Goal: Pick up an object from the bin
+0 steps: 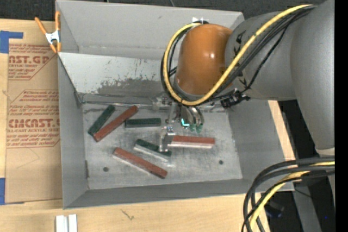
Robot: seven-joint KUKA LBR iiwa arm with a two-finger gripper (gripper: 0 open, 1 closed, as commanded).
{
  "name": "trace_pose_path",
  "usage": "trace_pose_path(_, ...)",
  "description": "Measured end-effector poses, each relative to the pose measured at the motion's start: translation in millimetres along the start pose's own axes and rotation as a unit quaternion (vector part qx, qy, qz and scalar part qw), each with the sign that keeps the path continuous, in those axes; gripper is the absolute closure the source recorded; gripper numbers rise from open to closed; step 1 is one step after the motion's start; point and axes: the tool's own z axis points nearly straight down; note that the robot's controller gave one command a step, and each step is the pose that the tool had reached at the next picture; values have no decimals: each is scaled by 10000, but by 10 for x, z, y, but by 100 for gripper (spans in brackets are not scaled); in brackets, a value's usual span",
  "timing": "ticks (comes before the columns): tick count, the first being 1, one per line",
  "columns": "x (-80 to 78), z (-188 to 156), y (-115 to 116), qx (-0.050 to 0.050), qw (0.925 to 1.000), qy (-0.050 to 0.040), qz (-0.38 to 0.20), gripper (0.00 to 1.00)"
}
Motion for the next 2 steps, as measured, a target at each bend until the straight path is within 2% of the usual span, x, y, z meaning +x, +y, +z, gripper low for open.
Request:
trace_pose_path(1, -20, -37, -4, -3, 10000, -35, 3, 0)
trace_pose_path(2, 328, 570, -250, -2, 9969, -26, 788, 100)
